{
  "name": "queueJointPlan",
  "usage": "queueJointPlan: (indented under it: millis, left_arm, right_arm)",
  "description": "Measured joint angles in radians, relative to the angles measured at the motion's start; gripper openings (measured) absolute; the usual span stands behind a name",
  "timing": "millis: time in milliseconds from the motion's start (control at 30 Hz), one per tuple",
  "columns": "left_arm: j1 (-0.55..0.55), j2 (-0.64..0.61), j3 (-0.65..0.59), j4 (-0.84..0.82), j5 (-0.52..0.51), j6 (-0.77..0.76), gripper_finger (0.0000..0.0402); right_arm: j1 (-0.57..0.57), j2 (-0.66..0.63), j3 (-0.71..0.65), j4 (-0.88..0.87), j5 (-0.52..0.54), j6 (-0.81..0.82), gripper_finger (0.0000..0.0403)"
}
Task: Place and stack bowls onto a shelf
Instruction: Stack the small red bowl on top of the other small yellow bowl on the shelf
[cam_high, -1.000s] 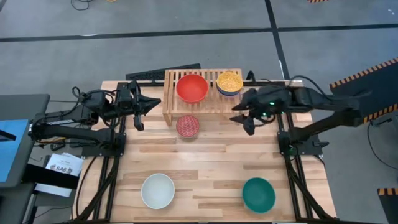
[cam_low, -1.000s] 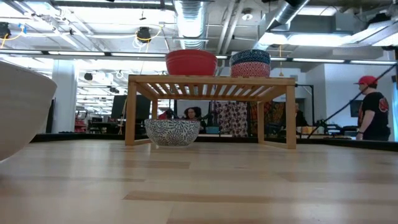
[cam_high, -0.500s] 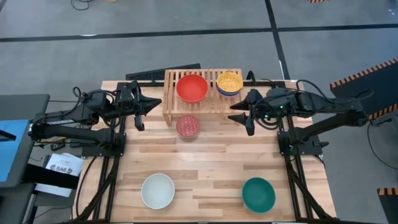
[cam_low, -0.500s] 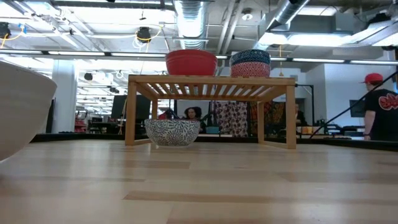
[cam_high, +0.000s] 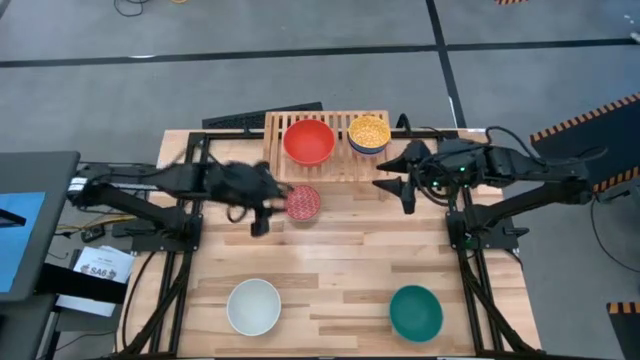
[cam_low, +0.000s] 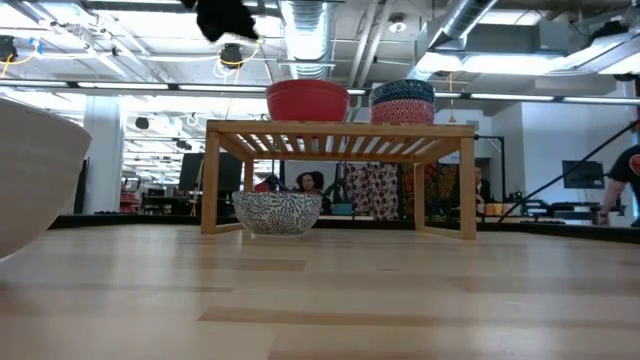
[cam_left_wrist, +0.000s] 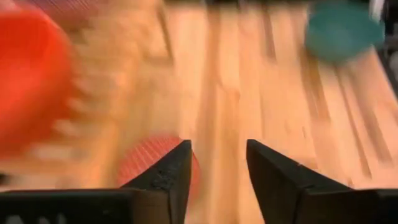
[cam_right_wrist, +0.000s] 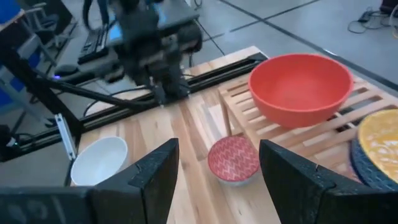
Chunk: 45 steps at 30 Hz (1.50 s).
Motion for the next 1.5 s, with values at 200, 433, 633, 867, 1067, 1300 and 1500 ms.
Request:
queueJointPlan:
  millis: [200,433,633,867,1067,1300,1500]
  left_arm:
    - [-0.068,0.129,-0.161,0.176,-0.086,-0.091,0.0162]
    - [-0.058,0.288,-0.232,0.313,-0.100,-0.015,0.0162]
    - [-0.052,0.392,-0.232,0.310,-0.127,0.106,0.0162]
    - [-0.061,0.375,-0.202,0.324,-0.194,0.163,0.0162]
    - [-0.036,0.369,-0.200,0.306,-0.166,0.194,0.0162]
    - [0.008,0.410,-0.200,0.294,-0.105,0.208,0.0162]
    - [0.020,0.434,-0.206,0.285,-0.076,0.200,0.0162]
  right_arm:
    - [0.000,-0.042,0.000,-0.023,0.045,-0.004,0.0249]
    - [0.000,-0.041,0.000,-0.019,0.056,-0.020,0.0249]
    - [0.000,-0.040,0.000,-0.020,0.056,-0.026,0.0249]
    - [0.000,-0.041,0.000,-0.021,0.056,-0.020,0.0249]
    - [0.000,-0.041,0.000,-0.029,0.056,-0.019,0.0249]
    - [0.000,-0.041,0.000,-0.038,0.055,-0.019,0.0249]
    - [0.000,-0.041,0.000,-0.039,0.055,-0.018,0.0249]
